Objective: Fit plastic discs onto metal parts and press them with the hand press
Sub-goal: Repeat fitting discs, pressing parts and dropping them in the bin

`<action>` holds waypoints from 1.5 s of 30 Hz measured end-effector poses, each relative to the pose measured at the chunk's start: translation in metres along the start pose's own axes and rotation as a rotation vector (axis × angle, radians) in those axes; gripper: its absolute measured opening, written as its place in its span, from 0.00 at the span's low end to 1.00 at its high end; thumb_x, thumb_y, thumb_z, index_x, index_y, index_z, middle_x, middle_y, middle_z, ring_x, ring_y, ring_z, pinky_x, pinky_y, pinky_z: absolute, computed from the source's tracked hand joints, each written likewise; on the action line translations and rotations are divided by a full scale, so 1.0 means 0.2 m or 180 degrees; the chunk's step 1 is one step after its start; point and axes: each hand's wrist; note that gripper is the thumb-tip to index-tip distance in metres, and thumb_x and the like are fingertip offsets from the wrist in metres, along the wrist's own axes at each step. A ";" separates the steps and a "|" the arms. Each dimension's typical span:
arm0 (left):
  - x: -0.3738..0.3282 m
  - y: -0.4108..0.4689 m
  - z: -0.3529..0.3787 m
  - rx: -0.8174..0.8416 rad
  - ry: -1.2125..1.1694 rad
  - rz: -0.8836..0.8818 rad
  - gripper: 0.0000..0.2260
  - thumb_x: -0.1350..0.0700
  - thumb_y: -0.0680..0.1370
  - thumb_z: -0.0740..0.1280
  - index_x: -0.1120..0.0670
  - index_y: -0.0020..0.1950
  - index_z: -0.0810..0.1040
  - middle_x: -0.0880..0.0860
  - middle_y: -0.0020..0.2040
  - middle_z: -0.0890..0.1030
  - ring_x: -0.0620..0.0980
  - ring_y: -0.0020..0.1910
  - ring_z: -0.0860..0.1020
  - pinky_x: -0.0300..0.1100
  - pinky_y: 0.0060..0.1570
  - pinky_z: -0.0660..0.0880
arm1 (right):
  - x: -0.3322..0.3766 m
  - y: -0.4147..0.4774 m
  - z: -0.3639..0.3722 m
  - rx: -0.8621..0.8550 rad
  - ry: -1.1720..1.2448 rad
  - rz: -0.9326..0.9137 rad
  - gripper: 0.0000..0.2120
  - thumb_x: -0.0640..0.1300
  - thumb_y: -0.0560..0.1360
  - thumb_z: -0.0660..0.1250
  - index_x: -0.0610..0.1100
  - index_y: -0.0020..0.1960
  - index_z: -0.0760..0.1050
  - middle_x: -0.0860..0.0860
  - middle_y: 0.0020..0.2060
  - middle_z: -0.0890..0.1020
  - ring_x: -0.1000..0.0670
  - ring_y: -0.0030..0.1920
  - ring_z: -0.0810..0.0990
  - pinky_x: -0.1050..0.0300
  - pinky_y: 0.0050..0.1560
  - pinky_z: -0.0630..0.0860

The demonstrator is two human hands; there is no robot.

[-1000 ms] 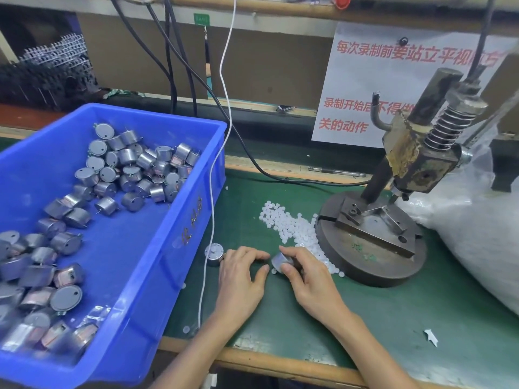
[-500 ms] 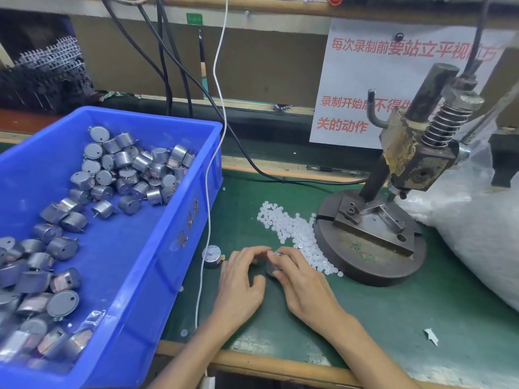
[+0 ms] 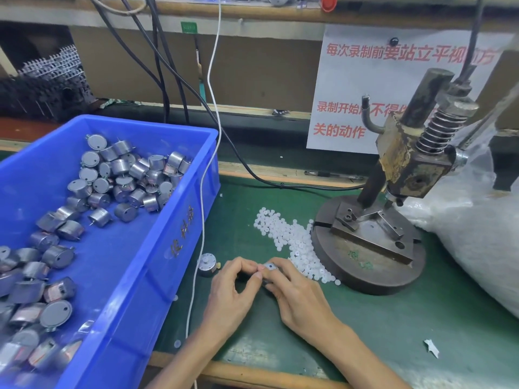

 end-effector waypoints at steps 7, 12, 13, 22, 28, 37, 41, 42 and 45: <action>-0.03 -0.01 0.00 0.0308 0.0334 0.0125 0.13 0.61 0.67 0.62 0.45 0.46 0.76 0.42 0.45 0.79 0.45 0.50 0.76 0.47 0.55 0.73 | -0.04 -0.03 0.03 -0.0102 0.0370 0.0350 0.12 0.43 0.78 0.59 0.41 0.60 0.74 0.49 0.55 0.76 0.49 0.48 0.79 0.52 0.44 0.77; -0.09 0.02 0.09 0.0460 0.0636 0.0529 0.18 0.57 0.70 0.74 0.45 0.56 0.75 0.39 0.48 0.77 0.41 0.50 0.74 0.43 0.56 0.70 | -0.05 -0.03 0.01 -0.0850 0.1976 0.1404 0.10 0.38 0.80 0.59 0.51 0.56 0.70 0.59 0.43 0.81 0.58 0.43 0.80 0.62 0.43 0.75; -0.12 0.05 0.12 0.0418 0.0601 0.0573 0.17 0.57 0.70 0.75 0.46 0.56 0.76 0.40 0.49 0.77 0.41 0.50 0.74 0.42 0.55 0.70 | -0.06 -0.03 -0.01 -0.1056 0.2322 0.1631 0.10 0.37 0.80 0.58 0.50 0.57 0.70 0.58 0.39 0.81 0.57 0.38 0.80 0.61 0.40 0.75; -0.43 0.30 0.61 0.0882 0.0315 0.0778 0.19 0.53 0.70 0.73 0.42 0.57 0.70 0.39 0.48 0.75 0.40 0.52 0.73 0.38 0.56 0.69 | -0.18 -0.09 -0.39 -0.2449 0.3826 0.2838 0.10 0.33 0.81 0.55 0.40 0.60 0.70 0.45 0.39 0.82 0.51 0.31 0.82 0.60 0.25 0.75; -0.43 0.42 0.80 0.0533 0.0967 0.0929 0.20 0.51 0.72 0.71 0.48 0.62 0.71 0.39 0.50 0.73 0.40 0.54 0.63 0.36 0.49 0.54 | -0.24 -0.27 -0.50 -0.2282 0.3421 0.3141 0.13 0.28 0.76 0.55 0.41 0.55 0.71 0.44 0.35 0.83 0.51 0.24 0.75 0.62 0.22 0.70; -0.36 0.42 0.84 0.0105 0.0642 0.0605 0.11 0.48 0.70 0.73 0.43 0.50 0.76 0.35 0.43 0.70 0.34 0.46 0.61 0.39 0.54 0.56 | -0.30 -0.10 -0.90 -0.2719 0.2465 0.2244 0.13 0.30 0.77 0.58 0.43 0.44 0.77 0.53 0.32 0.82 0.56 0.23 0.70 0.65 0.24 0.66; -0.36 0.41 0.84 0.0007 0.0763 0.0747 0.12 0.49 0.71 0.73 0.47 0.52 0.79 0.37 0.43 0.72 0.36 0.47 0.63 0.37 0.53 0.54 | -0.38 0.32 -1.43 -0.3088 0.2009 0.1626 0.15 0.36 0.78 0.59 0.40 0.65 0.71 0.52 0.52 0.79 0.59 0.29 0.75 0.68 0.28 0.70; -0.36 0.41 0.84 0.0007 0.0781 0.0753 0.12 0.48 0.71 0.73 0.47 0.52 0.79 0.39 0.44 0.74 0.37 0.48 0.65 0.37 0.53 0.54 | -0.39 0.40 -1.52 -0.2861 0.1909 0.1675 0.19 0.39 0.78 0.60 0.40 0.69 0.67 0.50 0.55 0.77 0.59 0.31 0.75 0.68 0.30 0.72; -0.35 0.41 0.84 0.0078 0.0748 0.0753 0.13 0.48 0.71 0.72 0.48 0.54 0.79 0.43 0.49 0.78 0.42 0.54 0.70 0.38 0.55 0.54 | -0.38 0.52 -1.58 -0.2335 0.1505 0.1757 0.11 0.43 0.78 0.62 0.41 0.59 0.73 0.49 0.46 0.78 0.55 0.36 0.72 0.60 0.38 0.74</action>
Point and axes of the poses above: each hand's wrist, its own y-axis towards the middle knuckle, its own z-axis out of the palm, x = y × z
